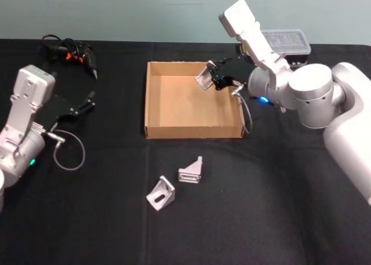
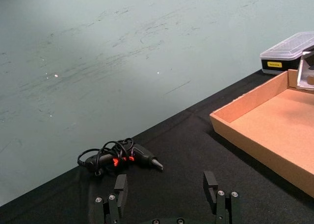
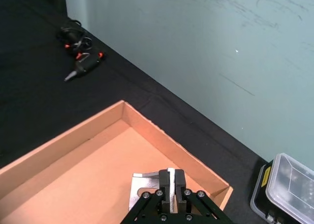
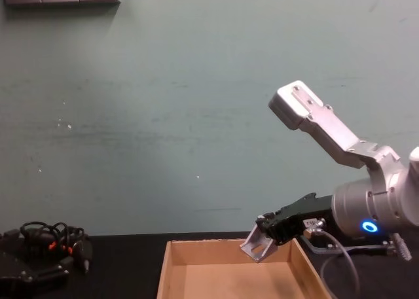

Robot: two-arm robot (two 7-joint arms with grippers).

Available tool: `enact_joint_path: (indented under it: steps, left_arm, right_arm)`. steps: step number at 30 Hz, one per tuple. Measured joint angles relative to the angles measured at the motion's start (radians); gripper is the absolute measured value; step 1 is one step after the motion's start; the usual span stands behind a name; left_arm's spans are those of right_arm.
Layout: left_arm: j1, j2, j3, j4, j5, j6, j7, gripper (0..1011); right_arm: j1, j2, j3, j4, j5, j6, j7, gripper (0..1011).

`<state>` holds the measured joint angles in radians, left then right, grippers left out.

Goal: Use one hand to pick up the angle iron from the table and place it into the box.

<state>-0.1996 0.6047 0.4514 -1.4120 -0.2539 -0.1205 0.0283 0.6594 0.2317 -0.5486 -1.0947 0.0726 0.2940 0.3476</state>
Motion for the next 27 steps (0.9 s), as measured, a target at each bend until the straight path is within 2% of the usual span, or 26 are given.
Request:
enact_joint_path:
  steps: [9, 14, 24, 27]
  left_arm:
    - [0.0, 0.0, 0.0, 0.0, 0.0, 0.0, 0.0, 1011]
    - [0.0, 0.0, 0.0, 0.0, 0.0, 0.0, 0.0, 1011]
    - [0.0, 0.0, 0.0, 0.0, 0.0, 0.0, 0.0, 1011]
    - [0.0, 0.0, 0.0, 0.0, 0.0, 0.0, 0.0, 1011]
  right_arm:
    - [0.063, -0.061, 0.003, 0.126, -0.037, -0.016, -0.009, 72]
    - [0.081, -0.084, 0.008, 0.171, -0.05, -0.013, -0.014, 72]
    - [0.091, -0.104, 0.017, 0.208, -0.079, 0.002, -0.016, 72]
    - [0.09, -0.106, 0.021, 0.21, -0.086, 0.007, -0.015, 126]
